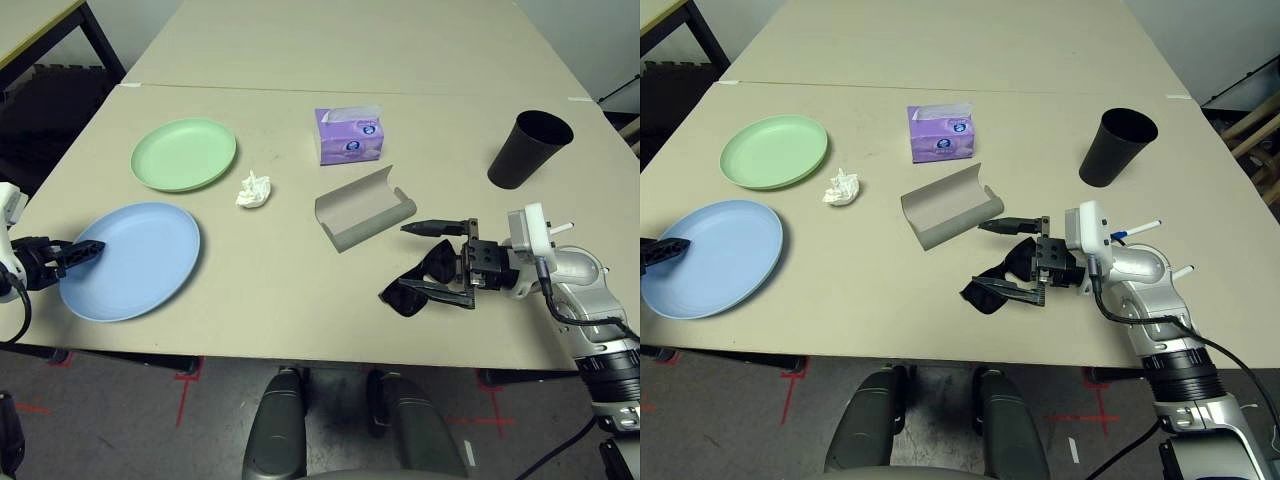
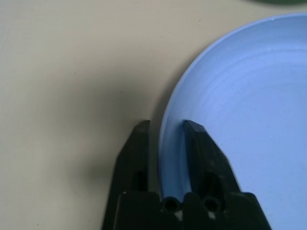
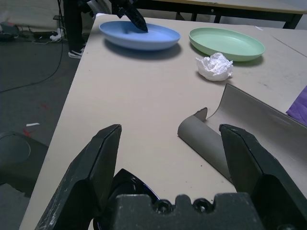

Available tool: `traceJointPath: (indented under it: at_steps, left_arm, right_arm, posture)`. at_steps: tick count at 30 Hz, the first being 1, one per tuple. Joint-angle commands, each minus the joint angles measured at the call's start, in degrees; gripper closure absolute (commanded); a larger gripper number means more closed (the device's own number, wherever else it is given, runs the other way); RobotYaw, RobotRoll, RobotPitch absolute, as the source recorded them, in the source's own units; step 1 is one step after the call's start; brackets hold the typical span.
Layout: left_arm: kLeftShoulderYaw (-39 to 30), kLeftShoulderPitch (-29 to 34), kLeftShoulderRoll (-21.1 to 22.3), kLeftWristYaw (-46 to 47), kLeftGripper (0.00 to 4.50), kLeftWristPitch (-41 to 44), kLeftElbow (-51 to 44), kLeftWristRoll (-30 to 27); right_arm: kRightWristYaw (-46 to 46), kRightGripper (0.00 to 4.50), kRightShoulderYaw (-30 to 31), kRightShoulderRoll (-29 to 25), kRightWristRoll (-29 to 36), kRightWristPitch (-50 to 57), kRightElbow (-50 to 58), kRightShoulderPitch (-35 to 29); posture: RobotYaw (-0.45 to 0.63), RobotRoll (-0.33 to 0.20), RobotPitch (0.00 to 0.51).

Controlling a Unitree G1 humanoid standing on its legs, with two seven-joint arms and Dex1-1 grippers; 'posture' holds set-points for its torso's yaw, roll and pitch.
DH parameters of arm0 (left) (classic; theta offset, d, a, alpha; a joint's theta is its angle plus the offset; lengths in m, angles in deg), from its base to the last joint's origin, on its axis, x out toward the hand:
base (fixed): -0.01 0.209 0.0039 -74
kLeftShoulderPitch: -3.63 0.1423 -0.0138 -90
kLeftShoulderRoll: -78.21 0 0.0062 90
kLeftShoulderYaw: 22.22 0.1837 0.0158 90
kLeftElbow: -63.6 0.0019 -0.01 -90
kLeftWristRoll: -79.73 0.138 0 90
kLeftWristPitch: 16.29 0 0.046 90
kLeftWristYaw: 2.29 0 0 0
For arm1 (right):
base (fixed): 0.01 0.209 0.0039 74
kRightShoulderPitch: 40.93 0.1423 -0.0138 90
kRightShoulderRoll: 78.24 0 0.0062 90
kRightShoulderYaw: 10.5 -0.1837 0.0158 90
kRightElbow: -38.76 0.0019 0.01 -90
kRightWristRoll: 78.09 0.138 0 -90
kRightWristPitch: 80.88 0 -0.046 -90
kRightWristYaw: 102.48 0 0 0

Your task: Organize and tidy the items on the table.

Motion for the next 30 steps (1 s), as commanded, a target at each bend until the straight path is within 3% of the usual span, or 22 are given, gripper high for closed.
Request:
traceJointPath:
  at_steps: [1,11,19,25,30]
  left_arm:
    - [0.0,-0.6,1.6,0.3,4.47,-0.4,2.9,1.0]
    - [-0.6,-2.2,2.5,-3.1,4.47,3.0,3.1,-0.9]
    - [-3.0,-2.5,3.7,-6.9,4.47,12.2,1.9,-4.4]
    - [-6.3,0.0,5.2,-6.6,4.47,15.0,-4.7,-6.5]
    - [-8.0,-0.7,3.6,-3.2,4.47,14.4,-8.0,-7.2]
  right_arm:
    - [0.0,0.0,0.7,-0.5,-0.3,0.2,1.0,-0.7]
    - [-0.1,0.0,0.9,-0.4,-0.8,0.0,0.3,-0.3]
    - [-0.2,0.0,1.0,-0.2,-1.1,-0.2,-0.1,0.1]
    - [-0.2,0.0,0.9,-0.1,-1.2,-0.2,-0.4,0.3]
    - [-0.1,0.0,1.2,0.3,-1.4,-0.3,-0.9,0.6]
  posture:
    - [0.15,0.0,0.184]
    - [0.15,0.0,0.182]
    - [0.15,0.0,0.177]
    - [0.17,0.0,0.179]
    - [0.17,0.0,0.176]
